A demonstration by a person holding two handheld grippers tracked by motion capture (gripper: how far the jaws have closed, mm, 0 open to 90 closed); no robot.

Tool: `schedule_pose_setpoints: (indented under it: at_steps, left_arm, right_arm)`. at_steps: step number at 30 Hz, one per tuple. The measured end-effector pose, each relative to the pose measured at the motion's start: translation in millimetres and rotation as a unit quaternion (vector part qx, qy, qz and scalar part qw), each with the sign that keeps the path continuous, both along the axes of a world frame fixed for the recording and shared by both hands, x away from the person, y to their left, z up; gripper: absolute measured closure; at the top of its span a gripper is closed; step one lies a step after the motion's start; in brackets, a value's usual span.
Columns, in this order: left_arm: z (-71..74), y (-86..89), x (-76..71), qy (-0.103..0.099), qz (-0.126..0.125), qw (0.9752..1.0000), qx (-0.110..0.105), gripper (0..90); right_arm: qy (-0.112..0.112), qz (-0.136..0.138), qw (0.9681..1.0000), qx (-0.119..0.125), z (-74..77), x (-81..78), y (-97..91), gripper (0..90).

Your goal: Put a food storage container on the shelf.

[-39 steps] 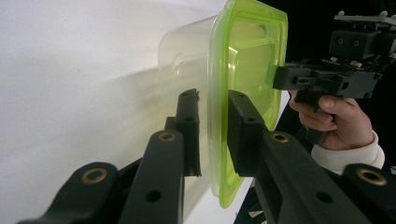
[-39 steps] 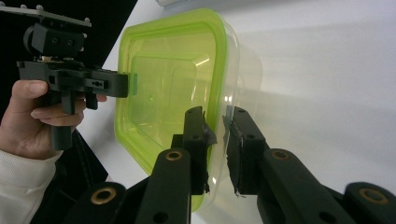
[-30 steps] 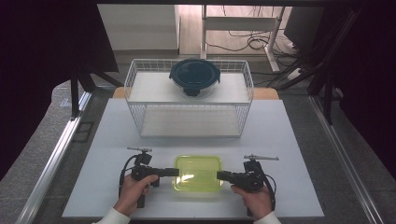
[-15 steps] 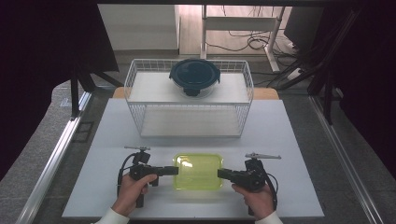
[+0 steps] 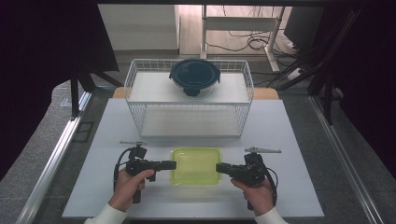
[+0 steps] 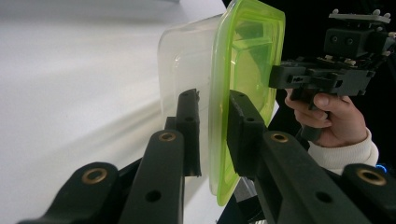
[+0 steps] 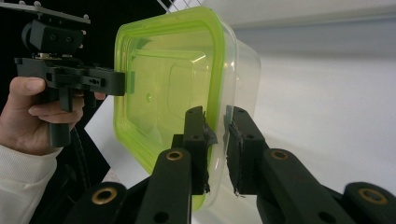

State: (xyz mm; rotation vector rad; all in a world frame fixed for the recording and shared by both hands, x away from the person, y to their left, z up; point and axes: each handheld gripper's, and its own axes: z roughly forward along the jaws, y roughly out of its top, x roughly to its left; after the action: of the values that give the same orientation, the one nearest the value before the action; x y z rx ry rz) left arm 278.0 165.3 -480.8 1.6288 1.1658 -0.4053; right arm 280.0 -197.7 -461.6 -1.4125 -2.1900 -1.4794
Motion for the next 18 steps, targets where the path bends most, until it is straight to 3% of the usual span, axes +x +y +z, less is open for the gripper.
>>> schedule_pose_setpoints:
  at_steps: [11,18]
  left_arm:
    - [31.4,7.2,3.3,-0.029,0.006,0.9995,0.007,76.4]
    - [44.3,8.7,6.2,-0.041,0.010,0.9991,0.009,76.5]
  right_arm:
    - [-0.027,0.007,0.9996,0.008,24.7,8.4,6.6,77.9]
    - [-0.039,0.010,0.9992,0.005,40.2,13.1,8.8,77.9]
